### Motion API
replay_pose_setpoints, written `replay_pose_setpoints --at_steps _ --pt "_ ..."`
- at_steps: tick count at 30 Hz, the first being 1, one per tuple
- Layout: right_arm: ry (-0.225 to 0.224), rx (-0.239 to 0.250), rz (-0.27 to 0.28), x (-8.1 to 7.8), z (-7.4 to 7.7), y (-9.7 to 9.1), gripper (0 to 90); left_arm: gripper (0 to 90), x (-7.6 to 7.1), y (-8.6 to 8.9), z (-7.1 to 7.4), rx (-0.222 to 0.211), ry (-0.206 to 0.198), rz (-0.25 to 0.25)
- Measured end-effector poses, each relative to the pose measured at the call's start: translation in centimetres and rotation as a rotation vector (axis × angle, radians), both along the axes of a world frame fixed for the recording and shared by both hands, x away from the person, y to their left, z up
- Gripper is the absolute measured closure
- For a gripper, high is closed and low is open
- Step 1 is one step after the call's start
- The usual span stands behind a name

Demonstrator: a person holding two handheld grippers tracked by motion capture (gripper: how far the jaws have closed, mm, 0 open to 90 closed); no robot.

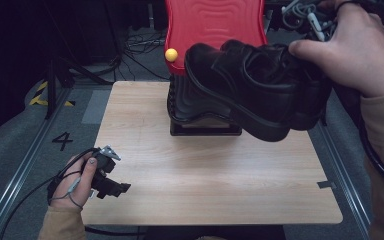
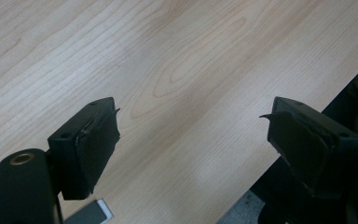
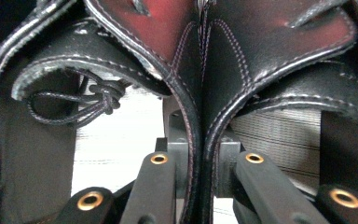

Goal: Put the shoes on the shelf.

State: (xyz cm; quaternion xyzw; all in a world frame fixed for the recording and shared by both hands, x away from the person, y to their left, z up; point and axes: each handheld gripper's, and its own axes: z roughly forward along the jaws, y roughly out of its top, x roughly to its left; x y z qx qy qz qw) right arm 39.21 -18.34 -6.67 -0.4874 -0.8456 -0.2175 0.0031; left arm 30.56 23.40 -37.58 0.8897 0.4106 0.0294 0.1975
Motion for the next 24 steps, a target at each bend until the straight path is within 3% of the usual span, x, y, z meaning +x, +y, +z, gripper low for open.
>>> replay_pose_setpoints --at_steps 6,9,15,24 --pt "-0.019 -0.004 -0.054 2.2 1.2 0.9 82.4 17.1 0.1 0.3 0.0 0.003 -0.01 -0.002" --pt "-0.056 -0.01 -0.101 4.3 1.9 1.9 82.4 17.1 -0.1 0.4 0.1 -0.012 0.001 0.011" --pt "-0.086 -0.017 -0.141 6.5 2.5 3.1 82.5 17.1 0.0 0.6 0.1 -0.005 -0.007 0.008" --pt "-0.124 0.018 -0.221 9.8 2.7 4.8 82.4 17.1 -0.2 1.0 0.2 -0.026 -0.01 0.018"
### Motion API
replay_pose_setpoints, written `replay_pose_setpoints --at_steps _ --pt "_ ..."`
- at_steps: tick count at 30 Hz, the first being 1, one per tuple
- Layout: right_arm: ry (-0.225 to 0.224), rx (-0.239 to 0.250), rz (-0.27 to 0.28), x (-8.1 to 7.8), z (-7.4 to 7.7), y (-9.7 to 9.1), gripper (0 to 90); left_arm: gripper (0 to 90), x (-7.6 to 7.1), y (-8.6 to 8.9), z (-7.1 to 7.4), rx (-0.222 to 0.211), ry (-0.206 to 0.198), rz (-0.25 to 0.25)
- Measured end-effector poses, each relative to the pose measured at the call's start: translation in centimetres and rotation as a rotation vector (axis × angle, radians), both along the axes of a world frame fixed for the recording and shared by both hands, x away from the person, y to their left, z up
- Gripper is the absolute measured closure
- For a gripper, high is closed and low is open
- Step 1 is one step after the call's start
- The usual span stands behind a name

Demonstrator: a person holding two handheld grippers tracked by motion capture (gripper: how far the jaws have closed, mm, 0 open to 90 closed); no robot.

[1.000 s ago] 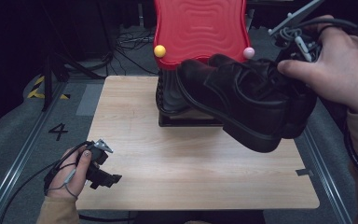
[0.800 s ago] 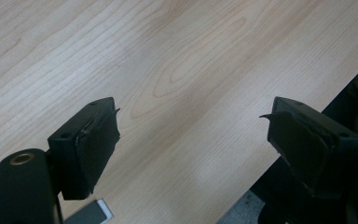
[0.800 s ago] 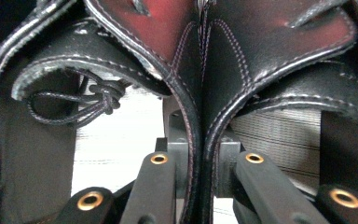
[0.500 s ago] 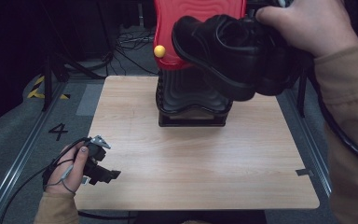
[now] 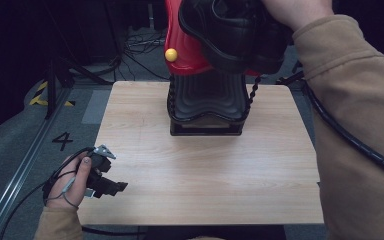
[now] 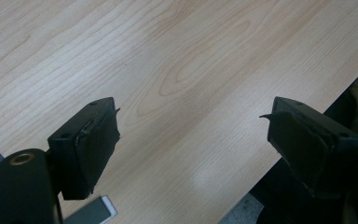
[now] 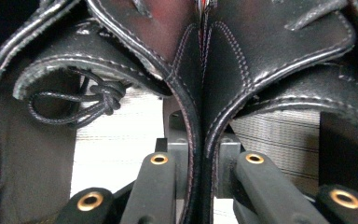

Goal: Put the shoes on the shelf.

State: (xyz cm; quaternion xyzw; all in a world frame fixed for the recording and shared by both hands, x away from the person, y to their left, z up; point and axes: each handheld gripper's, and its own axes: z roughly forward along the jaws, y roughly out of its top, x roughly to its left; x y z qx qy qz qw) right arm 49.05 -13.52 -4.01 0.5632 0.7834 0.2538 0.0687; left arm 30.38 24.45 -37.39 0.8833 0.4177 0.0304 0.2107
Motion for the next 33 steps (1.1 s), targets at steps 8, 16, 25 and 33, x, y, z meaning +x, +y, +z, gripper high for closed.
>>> replay_pose_setpoints --at_steps 8,16,25,33 --pt "-0.062 0.01 -0.071 2.4 -0.1 0.6 82.4 17.1 -0.1 0.5 0.0 -0.013 -0.002 0.012" --pt "-0.126 0.03 -0.114 4.2 -0.8 1.2 82.4 17.1 -0.1 0.8 -0.1 -0.014 -0.005 0.018" --pt "-0.24 -0.003 -0.141 6.2 -3.3 2.7 82.2 17.0 -0.1 0.8 -0.2 -0.011 -0.006 0.012" --pt "-0.254 0.02 -0.17 7.4 -5.0 2.7 81.1 17.0 0.0 0.7 -0.4 -0.013 0.002 0.013"
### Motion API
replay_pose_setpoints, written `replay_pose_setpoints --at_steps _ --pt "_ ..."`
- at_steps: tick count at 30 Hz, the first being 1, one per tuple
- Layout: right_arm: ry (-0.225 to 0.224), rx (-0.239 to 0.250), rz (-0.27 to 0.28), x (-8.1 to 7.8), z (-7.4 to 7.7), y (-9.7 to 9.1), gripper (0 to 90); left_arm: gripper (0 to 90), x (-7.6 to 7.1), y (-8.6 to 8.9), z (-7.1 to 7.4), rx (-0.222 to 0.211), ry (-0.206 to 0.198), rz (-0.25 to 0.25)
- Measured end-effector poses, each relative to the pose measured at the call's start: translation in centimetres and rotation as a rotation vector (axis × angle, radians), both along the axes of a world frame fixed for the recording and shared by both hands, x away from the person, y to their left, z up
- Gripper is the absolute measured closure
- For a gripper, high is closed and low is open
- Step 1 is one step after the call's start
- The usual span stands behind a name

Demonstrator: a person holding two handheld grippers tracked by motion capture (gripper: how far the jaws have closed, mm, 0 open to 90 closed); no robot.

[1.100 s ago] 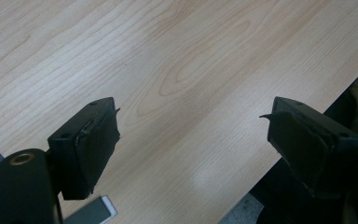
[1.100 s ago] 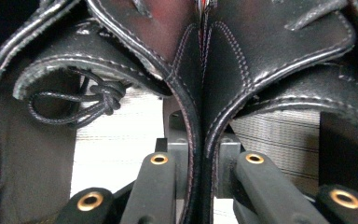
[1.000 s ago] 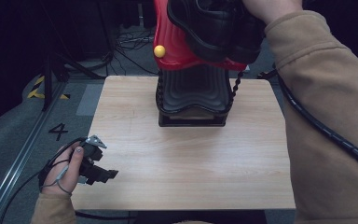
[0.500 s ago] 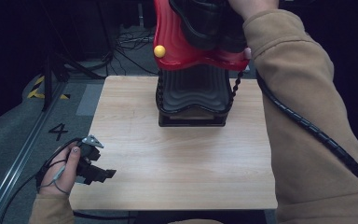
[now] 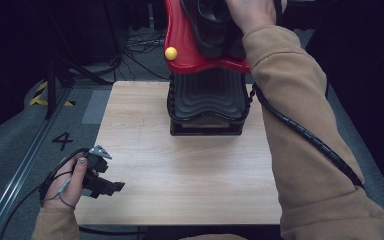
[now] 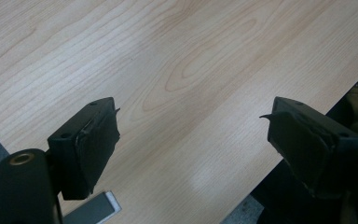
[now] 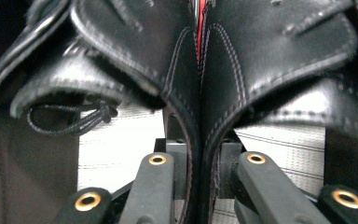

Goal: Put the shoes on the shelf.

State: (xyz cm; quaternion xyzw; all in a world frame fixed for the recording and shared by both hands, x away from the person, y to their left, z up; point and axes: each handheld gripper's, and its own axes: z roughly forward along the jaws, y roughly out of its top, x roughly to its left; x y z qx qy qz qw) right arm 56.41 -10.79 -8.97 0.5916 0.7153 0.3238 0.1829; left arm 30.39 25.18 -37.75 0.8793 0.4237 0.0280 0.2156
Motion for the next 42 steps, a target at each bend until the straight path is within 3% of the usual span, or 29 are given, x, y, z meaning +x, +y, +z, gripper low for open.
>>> replay_pose_setpoints --at_steps 2,4,8,19,28,30,34,42 --pt "0.016 -0.002 -0.002 0.3 -0.8 0.2 80.6 17.0 0.0 0.0 0.0 0.0 0.002 -0.002" --pt "0.001 -0.01 -0.002 0.3 -1.1 0.5 80.2 17.0 -0.1 0.0 0.1 -0.001 0.003 0.001" --pt "-0.006 -0.025 -0.006 0.2 -1.0 0.8 80.0 17.0 -0.1 0.0 0.0 0.003 0.003 0.0" --pt "-0.007 0.006 -0.027 0.5 -1.0 0.9 79.2 17.0 0.0 0.0 0.0 0.003 0.003 0.003" --pt "0.01 -0.002 0.014 0.0 -0.9 0.4 68.0 17.0 0.0 -0.3 0.1 0.005 0.003 0.001" --pt "0.027 0.031 0.022 -0.1 -0.9 -0.1 63.8 17.0 -0.1 -0.3 0.1 0.008 -0.002 -0.006" --pt "0.002 0.06 0.041 -0.8 -0.3 -0.4 59.3 17.0 -0.2 -0.3 0.1 0.009 0.001 0.0" --pt "-0.035 0.058 0.109 -3.1 1.4 -2.1 51.6 17.0 -0.7 -0.2 0.2 0.017 0.002 0.006"
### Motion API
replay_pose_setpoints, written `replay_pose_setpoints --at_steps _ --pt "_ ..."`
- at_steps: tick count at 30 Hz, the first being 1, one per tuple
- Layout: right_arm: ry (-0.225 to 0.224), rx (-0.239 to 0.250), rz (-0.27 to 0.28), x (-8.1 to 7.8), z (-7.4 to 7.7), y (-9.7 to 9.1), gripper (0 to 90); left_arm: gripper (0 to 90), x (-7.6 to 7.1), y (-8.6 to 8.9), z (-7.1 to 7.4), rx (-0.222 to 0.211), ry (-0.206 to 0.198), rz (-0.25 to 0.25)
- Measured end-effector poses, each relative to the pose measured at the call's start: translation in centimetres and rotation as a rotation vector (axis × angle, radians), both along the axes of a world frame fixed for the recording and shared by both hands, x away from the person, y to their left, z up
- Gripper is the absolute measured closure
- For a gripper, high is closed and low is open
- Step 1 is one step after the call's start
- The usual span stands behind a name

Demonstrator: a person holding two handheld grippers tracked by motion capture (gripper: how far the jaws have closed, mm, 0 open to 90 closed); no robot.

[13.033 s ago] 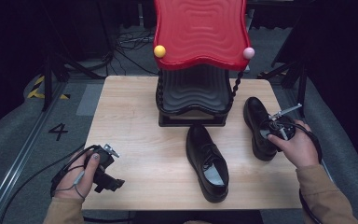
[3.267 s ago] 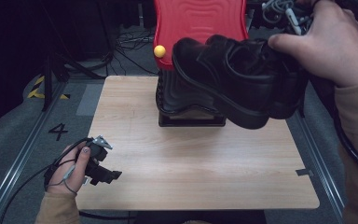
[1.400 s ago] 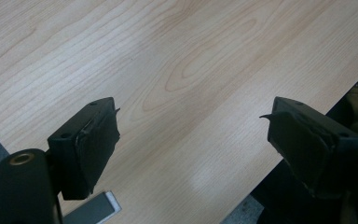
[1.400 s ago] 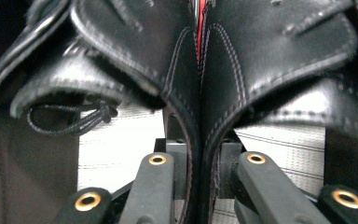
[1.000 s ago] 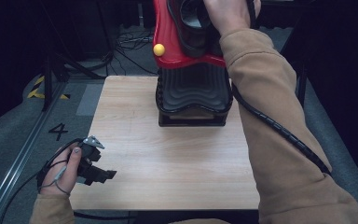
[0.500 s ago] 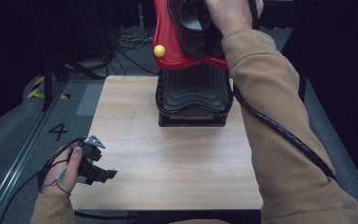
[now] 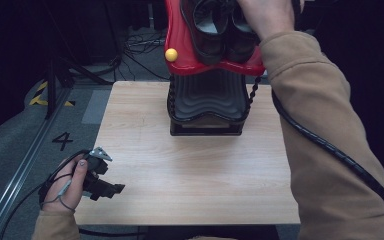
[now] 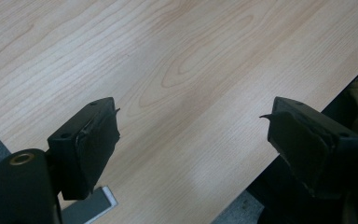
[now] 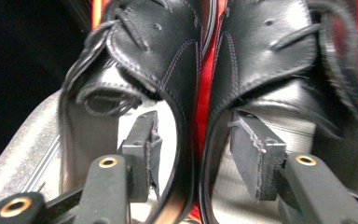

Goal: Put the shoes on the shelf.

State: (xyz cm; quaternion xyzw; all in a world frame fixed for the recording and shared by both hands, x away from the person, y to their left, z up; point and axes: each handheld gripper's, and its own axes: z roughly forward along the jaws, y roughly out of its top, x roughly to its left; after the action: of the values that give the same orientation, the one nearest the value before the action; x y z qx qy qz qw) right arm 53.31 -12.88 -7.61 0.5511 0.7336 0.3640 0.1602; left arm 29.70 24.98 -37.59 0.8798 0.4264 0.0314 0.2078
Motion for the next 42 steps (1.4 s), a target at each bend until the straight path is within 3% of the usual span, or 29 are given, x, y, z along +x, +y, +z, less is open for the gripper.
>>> replay_pose_setpoints --at_steps 5,10,14,23,29,38,42 --pt "-0.003 -0.007 0.037 -1.7 0.8 -2.0 49.8 17.0 -0.3 0.0 0.1 0.003 -0.002 0.003" --pt "-0.001 -0.023 0.135 -4.1 1.3 -4.9 46.9 17.0 -0.5 0.1 0.0 0.004 0.004 0.011" --pt "0.0 -0.024 0.173 -5.8 1.5 -6.9 46.0 17.0 -0.5 -0.1 0.1 0.009 0.005 0.011" --pt "0.006 -0.033 0.199 -8.6 1.0 -10.6 44.1 17.0 -0.2 -0.6 0.3 0.013 -0.02 -0.001" --pt "0.008 -0.02 0.204 -10.5 0.4 -13.5 43.1 17.0 0.0 -0.7 0.1 0.016 -0.006 0.004" --pt "0.026 -0.028 0.21 -11.7 -0.8 -15.5 42.3 17.0 0.1 -0.8 0.0 0.017 -0.003 0.002" --pt "0.043 -0.021 0.215 -12.2 -2.1 -16.3 42.3 17.0 0.1 -0.9 0.0 0.021 -0.004 -0.002"
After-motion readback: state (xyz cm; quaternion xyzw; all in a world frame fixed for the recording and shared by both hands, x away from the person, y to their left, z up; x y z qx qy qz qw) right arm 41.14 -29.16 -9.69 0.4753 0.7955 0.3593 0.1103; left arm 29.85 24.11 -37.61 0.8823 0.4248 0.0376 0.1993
